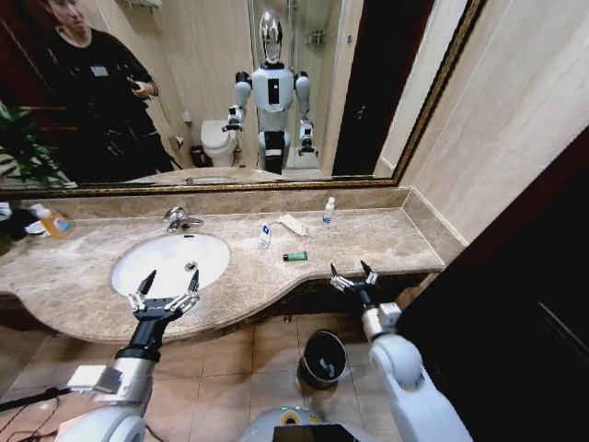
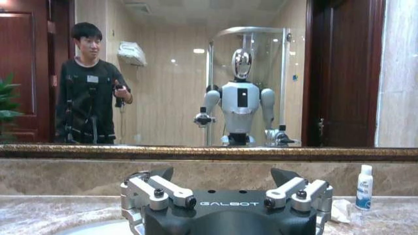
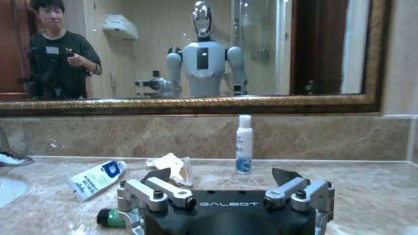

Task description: Pick up the trash from the sink and place it in the trash bin.

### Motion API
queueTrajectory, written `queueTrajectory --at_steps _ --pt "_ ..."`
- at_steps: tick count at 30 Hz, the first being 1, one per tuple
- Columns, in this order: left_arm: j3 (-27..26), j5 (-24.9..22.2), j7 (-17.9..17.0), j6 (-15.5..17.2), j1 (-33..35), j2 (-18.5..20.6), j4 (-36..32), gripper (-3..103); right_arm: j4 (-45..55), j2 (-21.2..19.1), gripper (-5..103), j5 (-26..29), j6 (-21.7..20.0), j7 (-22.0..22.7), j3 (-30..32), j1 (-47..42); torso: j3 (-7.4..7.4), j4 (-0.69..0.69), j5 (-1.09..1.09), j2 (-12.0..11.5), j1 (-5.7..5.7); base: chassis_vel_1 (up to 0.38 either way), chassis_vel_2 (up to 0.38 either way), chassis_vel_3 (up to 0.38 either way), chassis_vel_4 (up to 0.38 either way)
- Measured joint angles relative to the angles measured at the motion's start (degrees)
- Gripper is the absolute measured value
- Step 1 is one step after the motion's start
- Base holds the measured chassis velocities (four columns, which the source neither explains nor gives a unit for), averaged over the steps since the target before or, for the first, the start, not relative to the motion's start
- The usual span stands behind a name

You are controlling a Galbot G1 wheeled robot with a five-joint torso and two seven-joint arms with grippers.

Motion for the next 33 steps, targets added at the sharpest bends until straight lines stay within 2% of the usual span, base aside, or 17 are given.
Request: queueTrajectory --at_steps 5,11,15,24,26,33 --pt "0.0 0.0 0.0 0.0 0.0 0.0 0.0 100 -4.0 -1.7 100 4.2 -2.3 -1.0 -1.3 6.1 0.00 -0.01 0.01 0.0 0.00 0.000 0.000 0.000 0.000" --pt "0.0 0.0 0.0 0.0 0.0 0.0 0.0 100 -7.8 -2.4 100 7.6 -3.2 -2.1 -2.9 11.0 0.00 -0.02 0.00 0.0 0.00 0.000 0.000 0.000 0.000" --pt "0.0 0.0 0.0 0.0 0.0 0.0 0.0 100 -14.0 -2.0 100 10.2 -2.9 -2.4 -6.0 16.7 0.00 -0.01 0.00 0.0 0.00 0.000 0.000 0.000 0.000" --pt "0.0 0.0 0.0 0.0 0.0 0.0 0.0 100 -24.7 -0.4 100 9.0 -0.5 -2.2 -8.6 26.2 0.00 -0.01 0.00 0.0 0.00 0.000 0.000 0.000 0.000" --pt "0.0 0.0 0.0 0.0 0.0 0.0 0.0 100 -30.1 0.8 100 8.4 0.4 -1.8 -9.2 30.4 0.00 -0.01 0.00 0.0 0.00 0.000 0.000 0.000 0.000" --pt "0.0 0.0 0.0 0.0 0.0 0.0 0.0 100 -37.9 2.6 100 6.7 1.5 -1.0 -8.8 36.3 0.00 -0.01 -0.01 0.0 0.00 0.000 0.000 0.000 0.000"
